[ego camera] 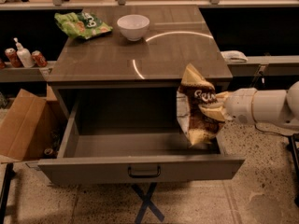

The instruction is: Pick brown chip bag from top drawer and place on counter

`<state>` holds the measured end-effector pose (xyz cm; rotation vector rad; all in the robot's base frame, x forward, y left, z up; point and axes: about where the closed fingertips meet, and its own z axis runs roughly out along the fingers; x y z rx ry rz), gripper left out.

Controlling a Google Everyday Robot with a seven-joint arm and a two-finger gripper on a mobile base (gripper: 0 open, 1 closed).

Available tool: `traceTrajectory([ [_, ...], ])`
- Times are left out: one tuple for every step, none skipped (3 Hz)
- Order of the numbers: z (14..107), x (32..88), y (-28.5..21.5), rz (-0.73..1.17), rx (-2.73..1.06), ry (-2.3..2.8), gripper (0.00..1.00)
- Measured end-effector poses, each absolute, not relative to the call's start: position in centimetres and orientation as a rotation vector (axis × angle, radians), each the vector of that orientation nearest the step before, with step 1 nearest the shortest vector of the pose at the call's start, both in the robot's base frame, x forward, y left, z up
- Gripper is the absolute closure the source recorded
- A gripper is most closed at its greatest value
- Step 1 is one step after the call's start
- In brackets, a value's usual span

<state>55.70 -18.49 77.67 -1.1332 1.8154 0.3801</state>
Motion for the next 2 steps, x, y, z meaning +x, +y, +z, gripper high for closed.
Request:
traceTrajectory([
  [84.4,54.4,-18.2,0.263,-1.203,1.659,1.0],
  [90.2,54.8,-18.1,0.161,-1.235,1.536,1.0],
])
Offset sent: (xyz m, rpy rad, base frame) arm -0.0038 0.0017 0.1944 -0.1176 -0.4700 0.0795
